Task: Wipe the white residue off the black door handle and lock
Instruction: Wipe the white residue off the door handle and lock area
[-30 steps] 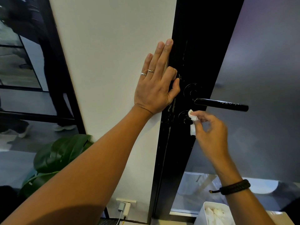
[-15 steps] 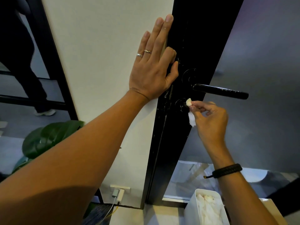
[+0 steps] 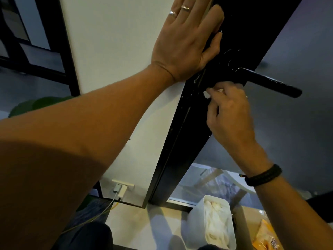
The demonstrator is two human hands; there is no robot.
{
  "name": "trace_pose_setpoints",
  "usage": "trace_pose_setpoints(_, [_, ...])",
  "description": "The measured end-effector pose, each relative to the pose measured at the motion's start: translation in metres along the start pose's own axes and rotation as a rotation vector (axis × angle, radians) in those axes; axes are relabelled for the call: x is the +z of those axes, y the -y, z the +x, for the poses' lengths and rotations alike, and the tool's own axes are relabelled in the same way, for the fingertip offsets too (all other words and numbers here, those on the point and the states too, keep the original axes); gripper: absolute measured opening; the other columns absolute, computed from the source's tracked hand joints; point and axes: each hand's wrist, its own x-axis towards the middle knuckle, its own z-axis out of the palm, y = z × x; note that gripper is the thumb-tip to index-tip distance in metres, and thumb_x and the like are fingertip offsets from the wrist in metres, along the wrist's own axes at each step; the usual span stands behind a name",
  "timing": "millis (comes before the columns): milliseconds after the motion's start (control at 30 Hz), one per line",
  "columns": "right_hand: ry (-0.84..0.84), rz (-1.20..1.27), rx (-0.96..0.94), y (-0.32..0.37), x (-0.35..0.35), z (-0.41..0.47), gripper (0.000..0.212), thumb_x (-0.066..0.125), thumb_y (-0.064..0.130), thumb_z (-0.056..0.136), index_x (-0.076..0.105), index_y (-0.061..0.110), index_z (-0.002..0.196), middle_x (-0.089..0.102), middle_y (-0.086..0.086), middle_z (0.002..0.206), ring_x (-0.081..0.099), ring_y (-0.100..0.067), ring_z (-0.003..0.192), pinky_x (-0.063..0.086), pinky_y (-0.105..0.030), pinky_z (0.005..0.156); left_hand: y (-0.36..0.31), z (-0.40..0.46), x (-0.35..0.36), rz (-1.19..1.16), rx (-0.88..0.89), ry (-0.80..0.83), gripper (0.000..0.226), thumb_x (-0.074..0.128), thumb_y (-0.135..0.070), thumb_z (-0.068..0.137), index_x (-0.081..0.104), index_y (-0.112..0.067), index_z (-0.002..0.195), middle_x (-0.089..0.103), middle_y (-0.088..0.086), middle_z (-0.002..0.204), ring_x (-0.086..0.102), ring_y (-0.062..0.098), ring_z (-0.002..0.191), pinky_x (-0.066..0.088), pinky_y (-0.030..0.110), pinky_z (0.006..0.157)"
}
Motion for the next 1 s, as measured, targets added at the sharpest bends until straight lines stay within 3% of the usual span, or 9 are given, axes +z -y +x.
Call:
trace_pose_setpoints(100, [0.1,-0.131,-0.163,0.005,0.001,0.005,0.029,0.059,0.022,0.1,0.073,0.0,0.113,0.066,-0.016,0.115,0.057,-0.034,0.113,0.048,-0.042,0.096,0.001,0.0,-0.001,0.004,0.012,-0.016,0.038,0.062,-0.037,0.1,0.078,-0.008,0.119,0.072,0.024,0.133,0.068,0.044,0.126,0.05,0.05,0.113])
trace_pose_setpoints(167, [0.08,-0.126,-0.232,-0.002,0.003,0.008,0.021,0.063,0.013,0.099,0.075,-0.001,0.109,0.068,-0.017,0.111,0.058,-0.035,0.11,0.05,-0.043,0.094,-0.001,0.001,0.0,0.006,0.021,-0.022,0.038,0.062,-0.037,0.099,0.078,-0.008,0.117,0.073,0.023,0.132,0.07,0.043,0.124,0.051,0.049,0.113])
trace_pose_setpoints(333, [-0.173,0.148,0.055,-0.006,0.001,0.009,0.016,0.072,0.015,0.098,0.078,0.001,0.103,0.071,-0.013,0.103,0.064,-0.027,0.1,0.044,-0.018,0.094,0.002,0.005,0.001,0.007,0.031,-0.02,0.032,0.062,-0.032,0.1,0.077,-0.007,0.114,0.068,0.026,0.138,0.065,0.045,0.132,0.044,0.054,0.118])
trace_pose_setpoints(433, [-0.208,0.079,0.063,0.011,0.015,0.002,0.014,0.07,0.013,0.099,0.077,0.002,0.102,0.069,-0.014,0.104,0.063,-0.03,0.1,0.049,-0.027,0.09,0.002,0.007,0.0,0.0,0.043,0.013,0.033,0.062,-0.032,0.1,0.078,-0.007,0.115,0.065,0.028,0.142,0.061,0.048,0.135,0.043,0.057,0.119])
trace_pose_setpoints(533, [-0.244,0.013,0.164,0.009,0.013,0.007,0.025,0.073,0.031,0.097,0.077,0.01,0.11,0.071,-0.009,0.111,0.064,-0.029,0.106,0.052,-0.042,0.091,0.002,0.009,-0.002,-0.019,0.054,0.039,0.029,0.063,-0.029,0.1,0.078,-0.007,0.112,0.062,0.031,0.144,0.059,0.05,0.137,0.04,0.058,0.121])
trace_pose_setpoints(633, [-0.242,0.075,0.289,0.004,0.01,0.009,0.03,0.071,0.041,0.097,0.079,0.014,0.106,0.074,-0.006,0.106,0.067,-0.029,0.101,0.05,-0.042,0.093,0.002,0.01,-0.003,-0.033,0.06,0.062,0.029,0.061,-0.027,0.1,0.078,-0.008,0.114,0.059,0.034,0.146,0.056,0.052,0.139,0.038,0.06,0.122])
trace_pose_setpoints(733, [-0.263,0.172,0.312,0.013,0.012,0.011,0.024,0.068,0.03,0.098,0.081,0.011,0.104,0.075,-0.007,0.103,0.068,-0.028,0.097,0.051,-0.034,0.091,0.001,0.011,-0.004,-0.037,0.064,0.078,0.029,0.061,-0.027,0.1,0.078,-0.008,0.113,0.059,0.034,0.146,0.056,0.053,0.139,0.039,0.06,0.122])
trace_pose_setpoints(833, [-0.267,0.177,0.247,0.018,0.011,0.021,0.015,0.068,0.017,0.098,0.082,0.011,0.099,0.073,-0.007,0.1,0.066,-0.027,0.096,0.054,-0.039,0.087,0.001,0.011,-0.007,-0.051,0.06,0.101,0.028,0.061,-0.027,0.101,0.077,-0.008,0.113,0.058,0.033,0.148,0.055,0.051,0.141,0.038,0.059,0.123])
trace_pose_setpoints(1000, [0.023,-0.117,-0.044,0.019,0.018,0.015,0.013,0.067,0.001,0.094,0.079,0.0,0.089,0.065,-0.015,0.096,0.061,-0.034,0.096,0.056,-0.042,0.072,0.001,0.013,-0.01,-0.085,0.06,0.132,0.025,0.06,-0.025,0.101,0.076,-0.008,0.11,0.055,0.033,0.151,0.052,0.052,0.144,0.037,0.06,0.124])
